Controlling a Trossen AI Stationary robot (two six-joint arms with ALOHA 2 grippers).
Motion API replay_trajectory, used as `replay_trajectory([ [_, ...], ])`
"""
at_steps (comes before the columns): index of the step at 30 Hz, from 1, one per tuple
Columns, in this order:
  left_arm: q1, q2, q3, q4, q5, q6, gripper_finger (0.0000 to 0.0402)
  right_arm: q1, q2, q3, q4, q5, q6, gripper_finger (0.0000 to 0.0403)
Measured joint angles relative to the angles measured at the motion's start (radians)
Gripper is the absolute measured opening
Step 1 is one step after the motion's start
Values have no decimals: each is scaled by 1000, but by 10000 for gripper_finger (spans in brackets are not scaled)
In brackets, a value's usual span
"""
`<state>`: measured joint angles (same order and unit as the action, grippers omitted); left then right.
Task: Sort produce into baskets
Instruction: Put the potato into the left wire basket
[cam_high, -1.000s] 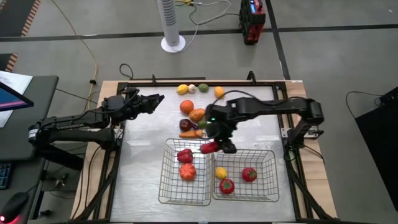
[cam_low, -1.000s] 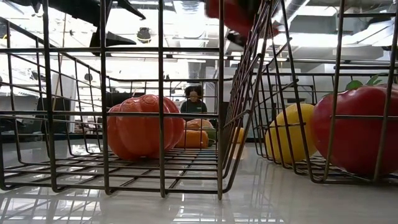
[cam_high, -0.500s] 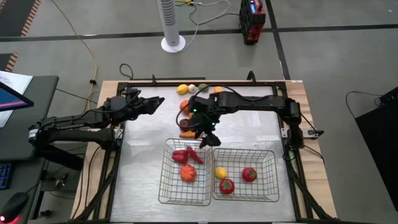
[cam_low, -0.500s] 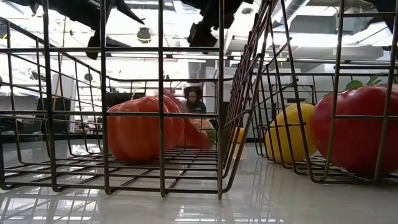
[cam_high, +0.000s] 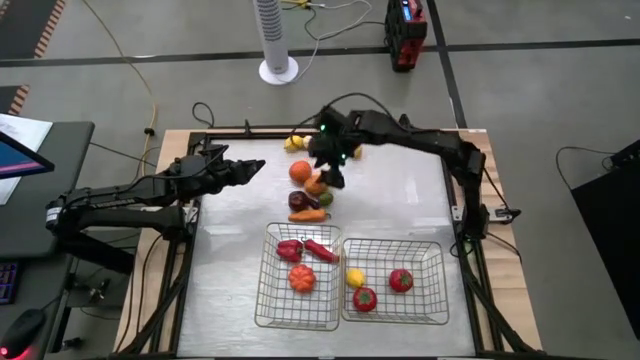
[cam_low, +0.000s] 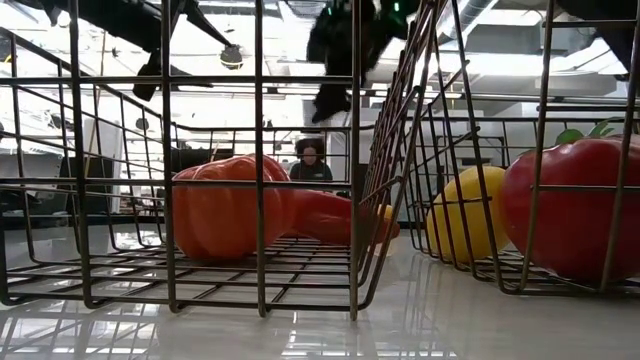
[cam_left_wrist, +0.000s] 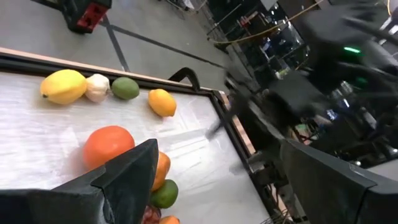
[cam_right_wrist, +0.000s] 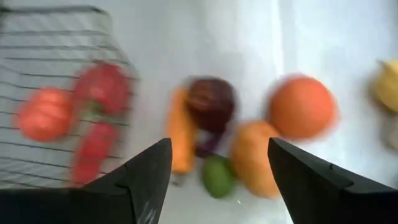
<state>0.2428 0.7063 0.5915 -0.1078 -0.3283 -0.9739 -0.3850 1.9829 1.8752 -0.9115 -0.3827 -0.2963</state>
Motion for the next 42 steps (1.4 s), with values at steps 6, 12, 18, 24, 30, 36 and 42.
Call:
replay_trajectory([
  [6, 0, 0, 0, 0, -19, -4, 324, -63, 2, -151, 140, 73, -83, 293],
  [12, 0, 0, 0, 0, -52, -3, 324, -39, 2, -218, 201, 72, -94, 323],
  [18, 0, 0, 0, 0, -53, -3, 324, 14, 53, -218, 235, 134, -88, 358],
  [24, 0, 0, 0, -18, -51, 1, 324, 48, 133, -218, 252, 244, -77, 355],
  [30, 0, 0, 0, -35, -50, -1, 324, 50, 177, -216, 254, 254, -76, 339],
  [36, 0, 0, 0, -39, -35, -4, 324, 42, 173, -217, 258, 247, -71, 326],
  [42, 0, 0, 0, -39, -36, 26, 324, 36, 173, -185, 186, 251, -75, 323],
])
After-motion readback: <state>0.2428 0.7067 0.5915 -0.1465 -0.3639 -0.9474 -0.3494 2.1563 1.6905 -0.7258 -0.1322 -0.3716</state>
